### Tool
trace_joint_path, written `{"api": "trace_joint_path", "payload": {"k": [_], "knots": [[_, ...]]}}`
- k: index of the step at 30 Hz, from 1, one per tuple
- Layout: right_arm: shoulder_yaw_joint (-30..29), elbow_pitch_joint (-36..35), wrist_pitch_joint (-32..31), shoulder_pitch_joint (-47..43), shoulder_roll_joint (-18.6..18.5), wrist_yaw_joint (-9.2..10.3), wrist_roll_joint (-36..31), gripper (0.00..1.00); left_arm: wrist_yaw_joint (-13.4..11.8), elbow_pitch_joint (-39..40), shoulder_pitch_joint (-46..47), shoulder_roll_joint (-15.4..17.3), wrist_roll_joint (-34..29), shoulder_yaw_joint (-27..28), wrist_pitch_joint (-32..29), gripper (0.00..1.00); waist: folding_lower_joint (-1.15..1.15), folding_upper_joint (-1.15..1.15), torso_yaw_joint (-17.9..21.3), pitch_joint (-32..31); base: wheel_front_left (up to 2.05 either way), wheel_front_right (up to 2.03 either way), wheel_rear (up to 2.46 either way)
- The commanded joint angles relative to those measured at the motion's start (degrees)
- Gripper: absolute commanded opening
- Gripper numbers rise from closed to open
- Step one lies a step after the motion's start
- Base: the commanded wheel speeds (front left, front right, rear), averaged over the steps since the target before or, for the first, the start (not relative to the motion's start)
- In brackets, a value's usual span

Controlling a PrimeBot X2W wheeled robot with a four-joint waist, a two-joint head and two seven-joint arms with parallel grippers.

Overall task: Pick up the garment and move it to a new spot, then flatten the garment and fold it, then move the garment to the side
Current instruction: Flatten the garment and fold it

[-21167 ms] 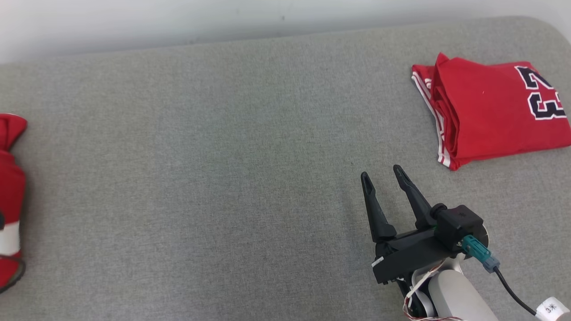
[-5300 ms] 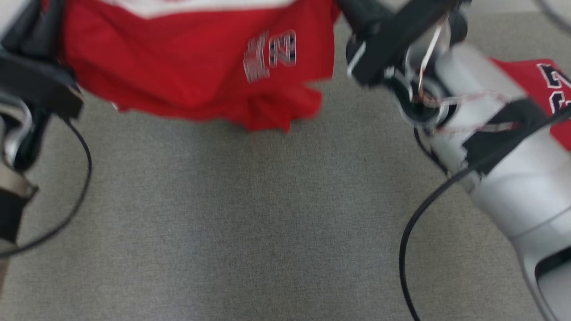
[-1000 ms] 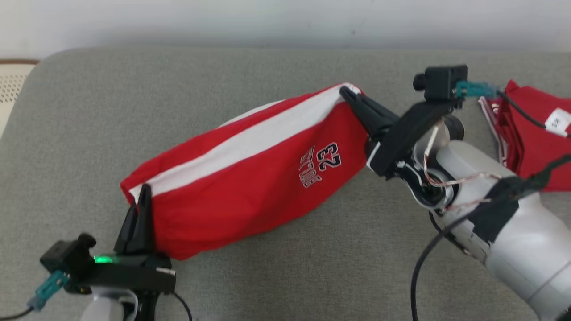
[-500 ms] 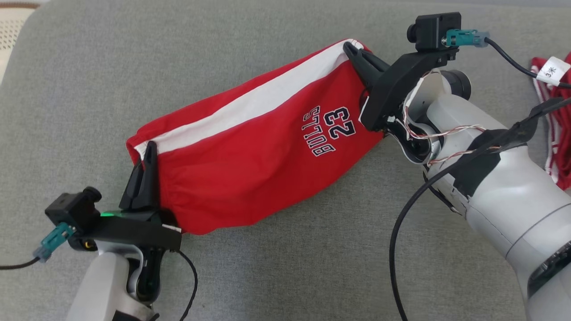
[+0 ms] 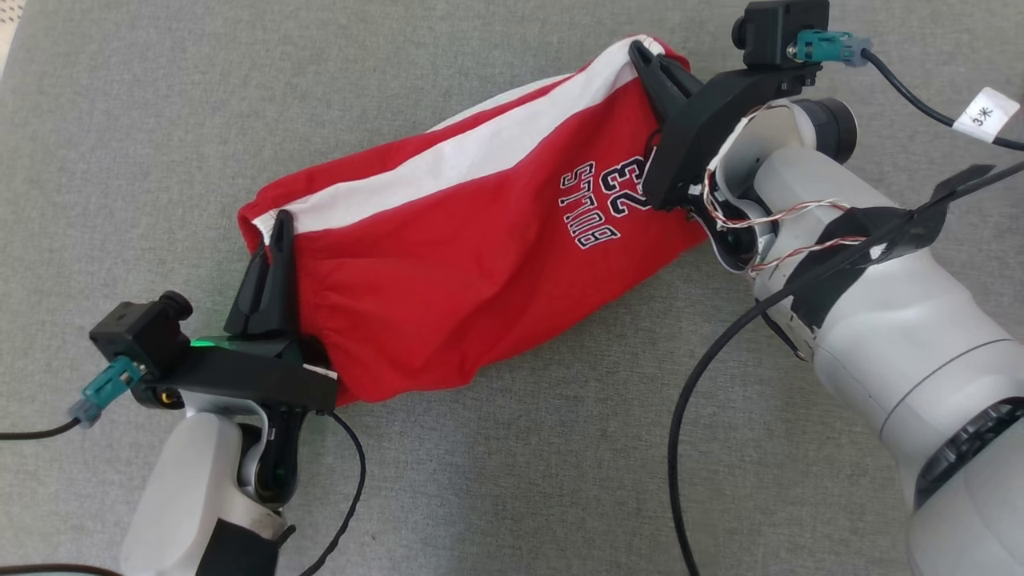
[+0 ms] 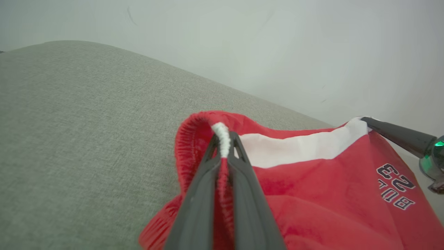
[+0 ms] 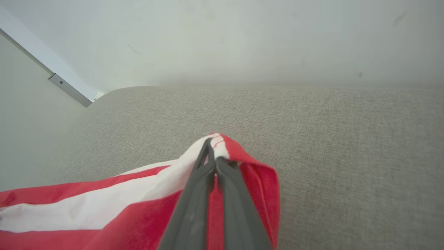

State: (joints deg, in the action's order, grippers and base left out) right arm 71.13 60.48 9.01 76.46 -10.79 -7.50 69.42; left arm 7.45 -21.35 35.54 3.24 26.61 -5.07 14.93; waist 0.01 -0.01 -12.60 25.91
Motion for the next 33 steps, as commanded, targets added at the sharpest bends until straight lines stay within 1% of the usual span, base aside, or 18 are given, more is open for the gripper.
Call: {"api": "trace_joint_path", "payload": {"k": [1, 2, 3, 4, 9, 12, 18, 25, 30, 33], "knots": [[0.4, 0.9, 0.7, 0.5, 0.7, 0.02, -0.6, 0.00, 0.0, -0.5, 0.6, 0.0, -0.2, -0.3, 0.2, 0.00, -0.01, 0.01, -0.4, 0.4, 0.00, 0.00, 0.00], [0.6, 1.5, 1.0, 0.6, 0.8, 0.02, -0.8, 0.20, 0.0, -0.8, 0.6, -0.1, -0.4, -0.5, 0.2, 0.05, -0.01, 0.01, -0.5, 0.3, 0.00, 0.00, 0.00], [0.7, 1.9, 1.3, 0.5, 1.0, 0.02, -0.8, 0.64, 0.0, -0.8, 0.7, -0.1, -0.7, -0.5, 0.2, 0.67, -0.01, 0.01, -0.6, 0.2, 0.00, 0.00, 0.00], [0.8, 2.4, 0.9, 0.1, 1.2, 0.02, -0.6, 1.00, 0.0, -0.9, 0.7, -0.1, -0.9, -0.4, 0.2, 1.00, -0.01, 0.01, -0.6, 0.0, 0.00, 0.00, 0.00], [1.3, 3.4, 0.6, -0.8, 1.5, 0.02, -1.1, 1.00, 0.0, -1.4, -0.3, -0.2, -2.0, 0.1, 0.2, 1.00, -0.01, 0.01, -0.2, -1.3, 0.00, 0.00, 0.00], [1.7, 3.2, -0.8, -1.4, 1.5, 0.01, -1.6, 1.00, 0.0, -1.1, -1.2, -0.1, -3.0, 1.2, 0.2, 1.00, -0.01, 0.01, 0.2, -2.4, 0.00, 0.00, 0.00], [2.0, 2.4, -1.5, -2.6, 0.3, 0.01, -2.0, 1.00, 0.0, 0.0, -3.6, -0.2, -4.9, 3.0, 0.2, 1.00, -0.01, 0.01, 0.8, -4.7, 0.00, 0.00, 0.00], [2.2, 1.2, 1.4, -5.2, -1.1, 0.02, -2.9, 1.00, 0.0, 4.2, -8.4, -0.2, -10.3, 7.1, 0.2, 1.00, -0.01, 0.01, 1.8, -7.9, 0.00, 0.00, 0.00], [2.3, 0.8, 4.1, -7.8, -2.0, 0.02, -3.4, 1.00, -0.6, 8.5, -12.1, -0.2, -14.3, 9.9, 0.2, 1.00, -0.01, 0.01, 2.2, -9.6, 0.00, 0.00, 0.00], [2.3, 0.7, 5.0, -9.5, -2.4, 0.02, -3.3, 1.00, -1.1, 10.6, -14.1, -0.3, -15.5, 11.0, 0.2, 1.00, -0.01, 0.01, 2.3, -10.4, 0.00, 0.00, 0.00]]}}
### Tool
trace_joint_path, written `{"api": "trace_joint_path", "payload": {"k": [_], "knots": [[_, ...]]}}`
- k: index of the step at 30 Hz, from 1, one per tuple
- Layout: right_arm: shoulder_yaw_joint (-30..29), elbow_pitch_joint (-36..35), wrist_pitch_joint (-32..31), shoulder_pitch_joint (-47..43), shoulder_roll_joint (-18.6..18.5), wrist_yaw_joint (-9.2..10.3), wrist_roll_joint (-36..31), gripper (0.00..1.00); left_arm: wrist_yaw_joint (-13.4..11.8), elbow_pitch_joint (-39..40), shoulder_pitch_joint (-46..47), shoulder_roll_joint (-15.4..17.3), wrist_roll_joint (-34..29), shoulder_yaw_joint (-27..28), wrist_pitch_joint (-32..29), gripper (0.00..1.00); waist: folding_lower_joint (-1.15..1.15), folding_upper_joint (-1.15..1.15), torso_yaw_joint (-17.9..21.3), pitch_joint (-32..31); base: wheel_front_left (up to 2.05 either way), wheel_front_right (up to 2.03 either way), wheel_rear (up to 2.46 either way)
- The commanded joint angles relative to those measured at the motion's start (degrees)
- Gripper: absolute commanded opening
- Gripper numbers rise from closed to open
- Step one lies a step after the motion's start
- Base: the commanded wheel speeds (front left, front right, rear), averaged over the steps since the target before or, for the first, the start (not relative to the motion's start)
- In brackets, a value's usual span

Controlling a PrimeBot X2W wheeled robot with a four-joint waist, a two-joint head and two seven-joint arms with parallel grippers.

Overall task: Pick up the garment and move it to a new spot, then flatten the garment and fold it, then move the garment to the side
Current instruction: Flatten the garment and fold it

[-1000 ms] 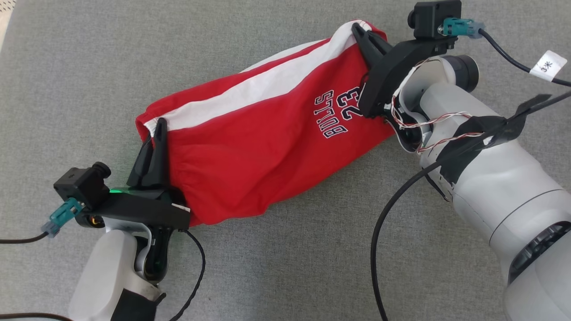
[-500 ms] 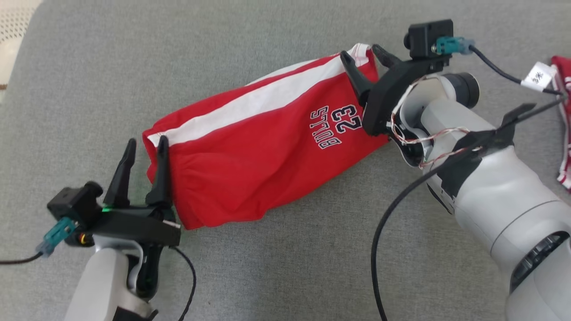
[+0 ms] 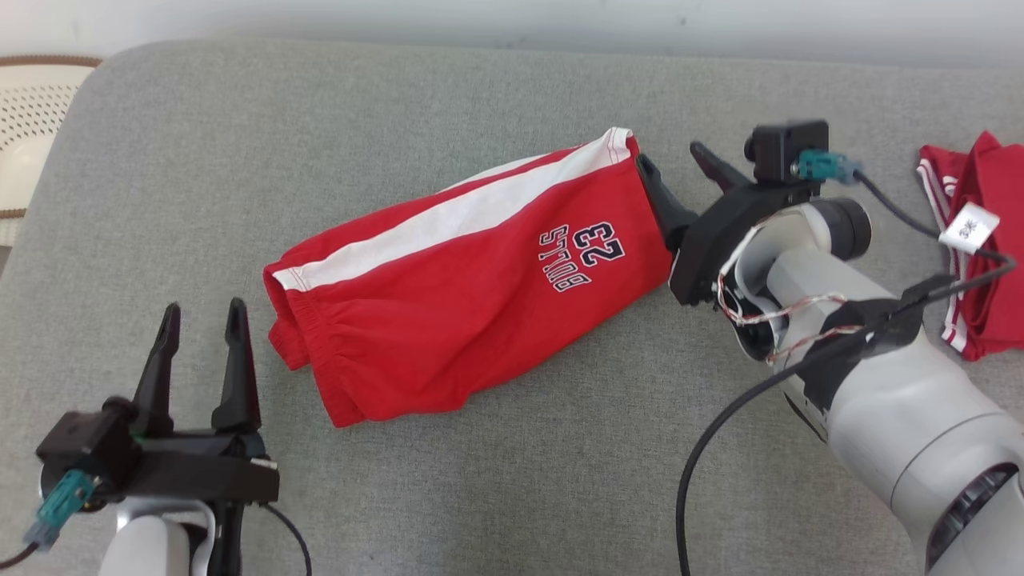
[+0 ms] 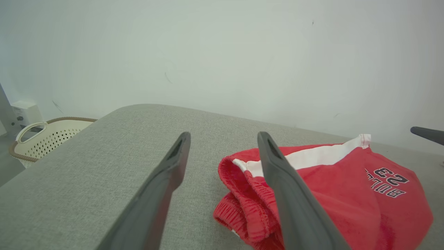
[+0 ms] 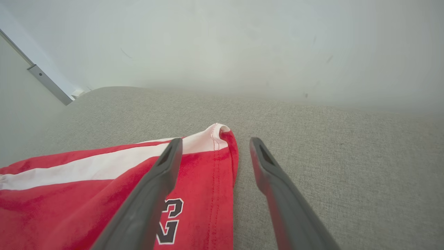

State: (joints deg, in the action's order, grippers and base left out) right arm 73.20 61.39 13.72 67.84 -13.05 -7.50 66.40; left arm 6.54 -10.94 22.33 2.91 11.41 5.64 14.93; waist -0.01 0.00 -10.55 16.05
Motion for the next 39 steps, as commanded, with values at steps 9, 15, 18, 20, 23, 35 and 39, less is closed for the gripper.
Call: {"api": "trace_joint_path", "payload": {"k": [9, 15, 18, 20, 23, 35, 39], "knots": [[-0.2, 0.3, 1.4, -5.3, -1.4, 0.02, 1.2, 1.00, -2.3, 5.3, -6.1, 0.0, -1.5, 1.6, 0.2, 1.00, 0.01, 0.00, -0.1, -2.2, 0.00, 0.00, 0.00], [-0.2, 1.2, 1.0, -8.6, -2.0, 0.02, 3.0, 1.00, -3.6, 9.0, -9.1, 0.0, -1.2, 1.7, 0.2, 1.00, 0.01, 0.00, -0.9, -2.6, 0.00, 0.00, 0.00], [-0.2, 1.5, 0.5, -8.9, -1.9, 0.02, 3.4, 1.00, -4.1, 9.7, -9.5, 0.0, -0.9, 1.0, 0.2, 1.00, 0.01, 0.00, -1.5, -2.0, 0.00, 0.00, 0.00], [-0.1, 1.8, -0.1, -9.1, -1.8, 0.02, 3.6, 1.00, -4.4, 10.1, -9.4, 0.0, -0.5, 0.5, 0.2, 1.00, 0.01, 0.00, -1.9, -1.6, 0.00, 0.00, 0.00], [-0.1, 2.3, -0.3, -9.2, -1.4, 0.02, 3.7, 1.00, -4.7, 10.3, -9.1, 0.0, 0.1, -0.4, 0.2, 1.00, 0.01, 0.00, -2.6, -0.9, 0.00, 0.00, 0.00], [0.1, 2.9, -1.7, -9.3, 0.4, 0.01, 3.8, 1.00, -5.5, 10.1, -8.7, 0.0, 1.3, -2.0, 0.2, 1.00, 0.01, 0.00, -4.8, 0.2, 0.00, 0.00, 0.00], [0.2, 2.5, -2.7, -9.7, 0.5, 0.01, 3.8, 0.25, -5.9, 9.8, -8.8, 0.0, 1.8, -2.5, 0.2, 1.00, 0.01, 0.00, -5.4, 0.3, 0.00, 0.00, 0.00]]}}
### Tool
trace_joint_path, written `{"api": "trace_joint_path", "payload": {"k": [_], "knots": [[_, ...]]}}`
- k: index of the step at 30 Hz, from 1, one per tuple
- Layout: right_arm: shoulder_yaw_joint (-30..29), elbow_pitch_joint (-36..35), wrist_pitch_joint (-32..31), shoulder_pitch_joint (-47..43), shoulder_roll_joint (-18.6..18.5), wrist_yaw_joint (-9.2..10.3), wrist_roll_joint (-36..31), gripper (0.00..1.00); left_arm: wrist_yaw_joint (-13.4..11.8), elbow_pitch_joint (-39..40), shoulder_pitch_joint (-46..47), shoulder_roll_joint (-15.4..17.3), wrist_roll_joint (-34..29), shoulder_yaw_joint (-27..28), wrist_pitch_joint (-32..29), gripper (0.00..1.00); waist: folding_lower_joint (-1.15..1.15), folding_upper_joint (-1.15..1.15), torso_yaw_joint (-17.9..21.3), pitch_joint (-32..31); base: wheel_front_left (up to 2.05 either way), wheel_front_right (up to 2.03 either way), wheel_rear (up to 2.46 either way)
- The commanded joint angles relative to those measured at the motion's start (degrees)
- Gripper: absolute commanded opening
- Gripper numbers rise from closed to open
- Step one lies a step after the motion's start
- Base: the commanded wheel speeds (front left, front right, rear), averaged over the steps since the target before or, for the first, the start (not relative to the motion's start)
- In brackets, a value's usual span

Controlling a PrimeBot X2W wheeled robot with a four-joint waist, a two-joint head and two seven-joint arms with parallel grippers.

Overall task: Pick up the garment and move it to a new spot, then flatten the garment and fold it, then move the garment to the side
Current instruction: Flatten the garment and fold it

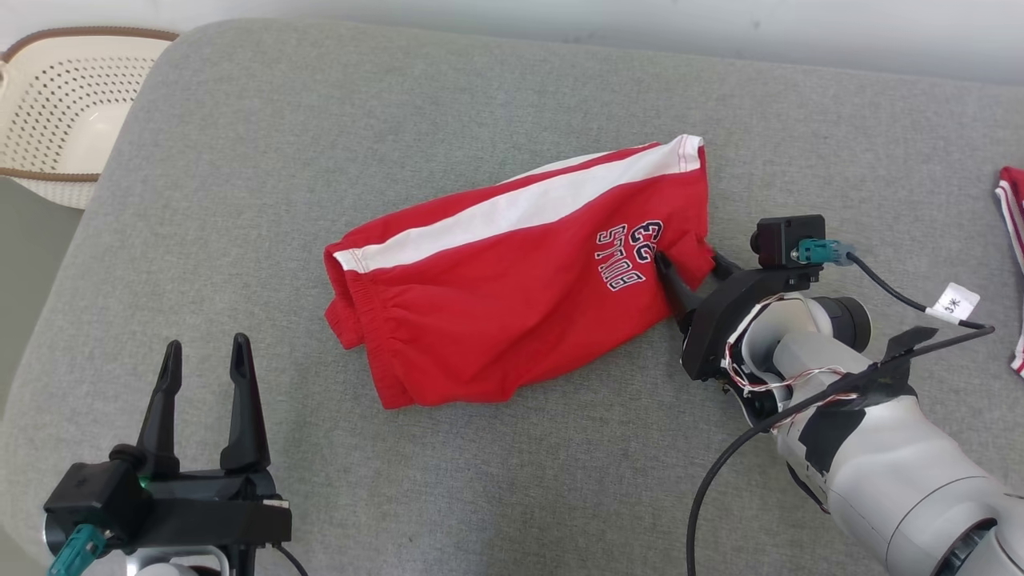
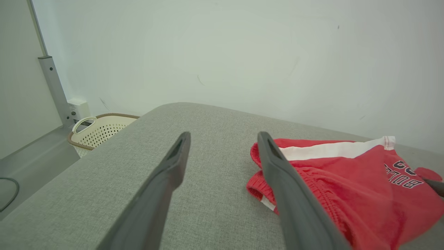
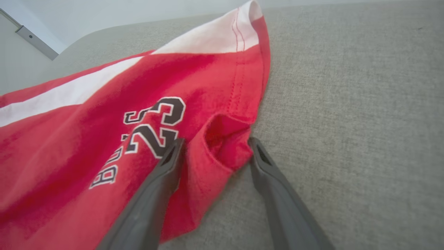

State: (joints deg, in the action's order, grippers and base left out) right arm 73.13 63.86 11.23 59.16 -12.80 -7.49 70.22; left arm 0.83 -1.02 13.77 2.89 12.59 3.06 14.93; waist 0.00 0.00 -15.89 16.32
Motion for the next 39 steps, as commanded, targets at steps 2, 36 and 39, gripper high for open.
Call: {"api": "trace_joint_path", "payload": {"k": [2, 36, 39], "knots": [[0.3, -0.4, 0.0, -1.1, -0.1, 0.01, -0.2, 0.00, -0.3, -0.2, -0.3, 0.0, 0.8, 0.0, 0.2, 1.00, 0.00, 0.00, -0.2, -0.1, 0.00, 0.00, 0.00], [-9.4, -19.8, 4.0, -18.6, -6.0, 0.01, -1.7, 0.00, -0.2, -0.8, -6.7, 0.0, -1.2, 1.8, 0.2, 1.00, 0.00, 0.00, 6.9, -8.6, 0.00, 0.00, 0.00], [-11.8, -21.3, 4.0, -21.5, -5.9, 0.01, -2.8, 0.00, -0.4, -0.6, -7.1, 0.0, -1.2, 1.6, 0.2, 1.00, 0.00, 0.00, 7.3, -8.8, 0.00, 0.00, 0.00]]}}
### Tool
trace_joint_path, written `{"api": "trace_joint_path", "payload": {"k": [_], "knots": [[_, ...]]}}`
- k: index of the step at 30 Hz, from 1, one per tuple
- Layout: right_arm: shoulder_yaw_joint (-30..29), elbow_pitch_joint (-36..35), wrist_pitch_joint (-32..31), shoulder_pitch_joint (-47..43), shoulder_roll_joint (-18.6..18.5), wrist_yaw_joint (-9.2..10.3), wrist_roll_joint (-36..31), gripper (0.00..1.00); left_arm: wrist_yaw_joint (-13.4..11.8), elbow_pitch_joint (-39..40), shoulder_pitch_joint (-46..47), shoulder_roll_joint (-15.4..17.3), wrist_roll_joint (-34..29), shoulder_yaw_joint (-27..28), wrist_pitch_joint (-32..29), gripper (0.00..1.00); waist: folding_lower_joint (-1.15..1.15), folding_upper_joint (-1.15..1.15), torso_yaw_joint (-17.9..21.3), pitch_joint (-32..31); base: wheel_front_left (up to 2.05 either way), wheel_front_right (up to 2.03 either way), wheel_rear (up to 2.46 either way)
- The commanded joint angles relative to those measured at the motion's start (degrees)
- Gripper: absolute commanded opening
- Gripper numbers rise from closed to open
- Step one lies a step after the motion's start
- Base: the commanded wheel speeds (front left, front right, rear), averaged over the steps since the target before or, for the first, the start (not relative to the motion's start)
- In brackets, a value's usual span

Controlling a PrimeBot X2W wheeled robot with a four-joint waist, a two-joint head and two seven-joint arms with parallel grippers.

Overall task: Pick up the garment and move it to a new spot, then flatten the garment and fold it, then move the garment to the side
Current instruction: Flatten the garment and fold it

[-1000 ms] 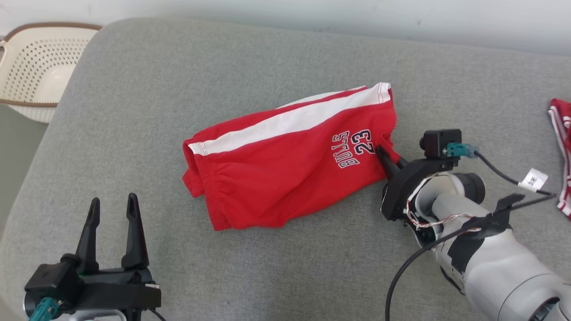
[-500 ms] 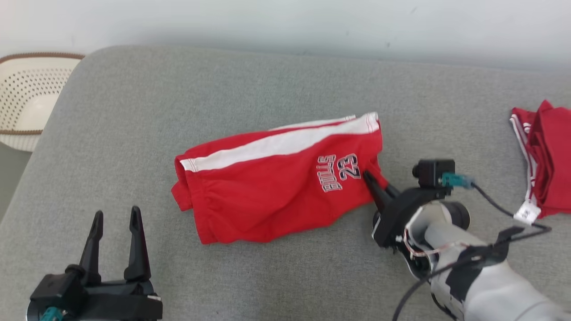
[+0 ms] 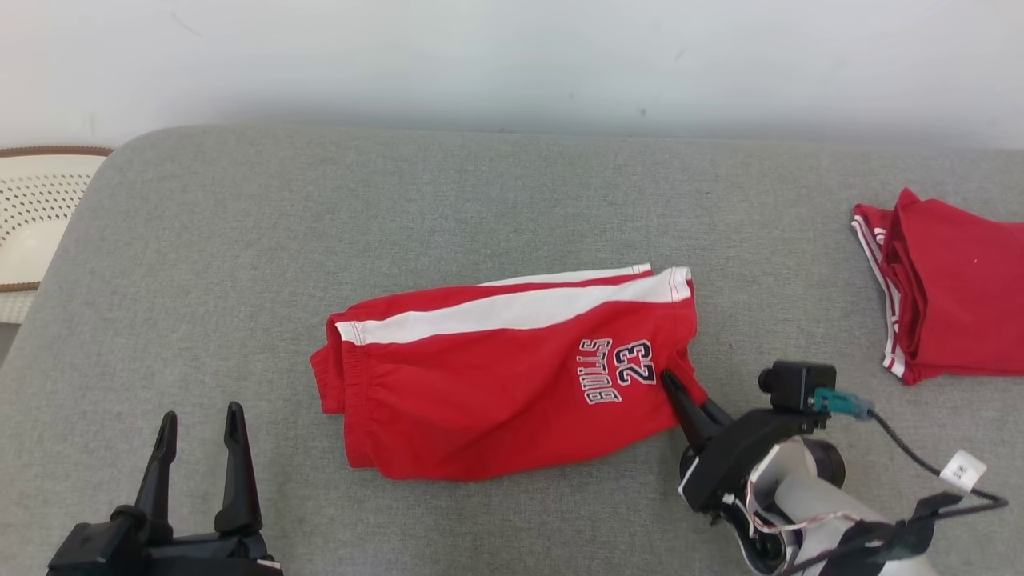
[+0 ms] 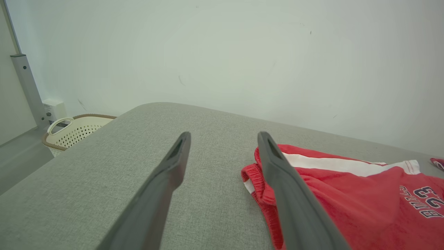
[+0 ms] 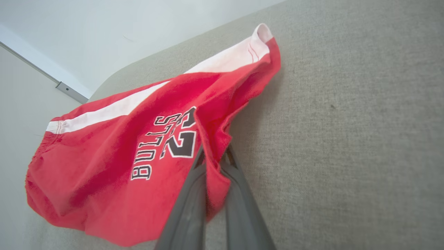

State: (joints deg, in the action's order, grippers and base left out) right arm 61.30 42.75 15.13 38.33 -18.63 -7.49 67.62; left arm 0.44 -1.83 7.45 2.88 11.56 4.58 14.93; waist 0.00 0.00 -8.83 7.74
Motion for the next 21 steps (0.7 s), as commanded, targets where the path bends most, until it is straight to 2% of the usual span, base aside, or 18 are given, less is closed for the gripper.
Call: {"api": "trace_joint_path", "payload": {"k": [1, 9, 20, 21], "knots": [[-0.6, -0.7, 0.1, -1.5, 0.0, 0.01, -0.8, 0.00, -0.1, 0.3, -0.9, 0.0, -0.2, 0.1, 0.2, 1.00, 0.00, 0.00, 0.5, -0.3, 0.00, 0.00, 0.00], [-6.4, -3.2, 0.1, -8.3, 0.6, 0.01, -4.2, 0.00, -0.3, 0.3, -1.4, 0.0, -0.2, 0.0, 0.2, 1.00, 0.00, 0.00, 1.2, -0.8, 0.00, 0.00, 0.00], [-11.1, -4.1, -0.3, -13.5, 1.7, 0.01, -8.1, 0.00, -0.2, 0.3, -2.1, 0.0, -0.1, 0.2, 0.2, 1.00, 0.00, 0.00, 2.1, -1.5, 0.00, 0.00, 0.00], [-11.6, -3.9, -0.3, -13.6, 1.8, 0.01, -8.6, 0.11, -0.2, 0.2, -2.1, 0.0, -0.1, 0.3, 0.2, 1.00, 0.00, 0.00, 2.1, -1.5, 0.00, 0.00, 0.00]]}}
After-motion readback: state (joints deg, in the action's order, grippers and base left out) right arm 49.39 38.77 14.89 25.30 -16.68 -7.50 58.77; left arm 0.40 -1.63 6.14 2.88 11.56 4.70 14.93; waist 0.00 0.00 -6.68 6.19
